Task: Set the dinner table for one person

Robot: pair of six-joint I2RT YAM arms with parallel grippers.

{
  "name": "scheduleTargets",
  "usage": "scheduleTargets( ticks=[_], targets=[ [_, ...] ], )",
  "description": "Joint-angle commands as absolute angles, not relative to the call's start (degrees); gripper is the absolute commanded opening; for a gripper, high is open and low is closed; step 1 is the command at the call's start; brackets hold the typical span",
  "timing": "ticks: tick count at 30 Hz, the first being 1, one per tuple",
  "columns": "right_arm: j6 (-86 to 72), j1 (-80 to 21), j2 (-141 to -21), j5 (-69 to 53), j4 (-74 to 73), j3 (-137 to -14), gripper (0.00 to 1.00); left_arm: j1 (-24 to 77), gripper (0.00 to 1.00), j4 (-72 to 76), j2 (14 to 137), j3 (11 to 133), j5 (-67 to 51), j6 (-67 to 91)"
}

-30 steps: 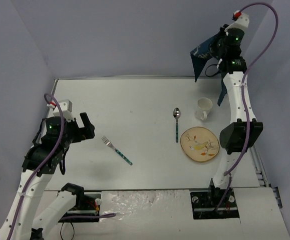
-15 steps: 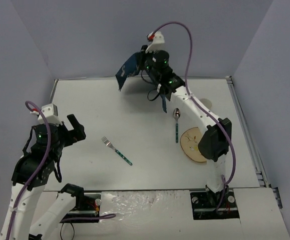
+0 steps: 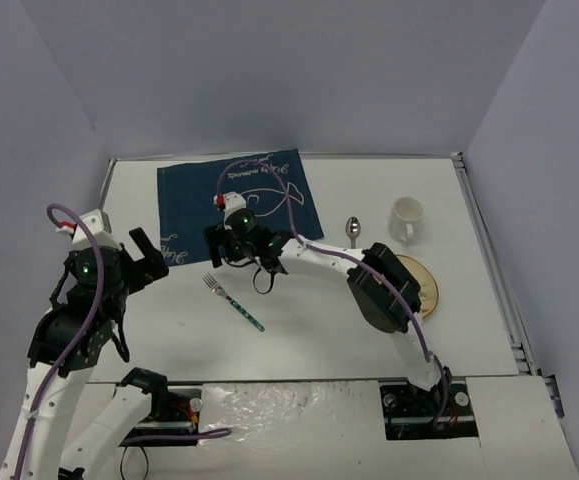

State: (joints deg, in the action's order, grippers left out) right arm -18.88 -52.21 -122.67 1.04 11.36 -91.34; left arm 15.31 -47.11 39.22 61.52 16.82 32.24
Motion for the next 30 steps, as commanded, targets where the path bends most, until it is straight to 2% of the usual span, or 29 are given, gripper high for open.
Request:
scheduleTargets(
  ticks=[1,6,12,21,30],
  targets=[
    [-18.6,-45.2,-109.4,1.8,8.5,-91.2,0.96,15.4,0.97,-38.8,44.7,60.1,18.6,35.9],
    [-17.6,-35.5,-106.5,0.7,2.7,-86.2,0.99,13.5,0.97,-30.7,55.0,58.8,18.6,37.0],
    [-17.0,-28.4,-108.1,0.6,0.3,-83.3,1.0,6.9,0.97,-22.5,69.2,59.5,14.6,38.9],
    [-18.9,-27.6,-113.9,2.7,-1.5,-84.5,1.0,1.5,0.97,-20.0,91.4,66.8,12.1,37.5],
    [-19.1,-28.0,-117.5,5.3,-1.7,-84.1,1.0,0.3,0.94,-17.5,99.5,66.2,11.1,36.4]
  ],
)
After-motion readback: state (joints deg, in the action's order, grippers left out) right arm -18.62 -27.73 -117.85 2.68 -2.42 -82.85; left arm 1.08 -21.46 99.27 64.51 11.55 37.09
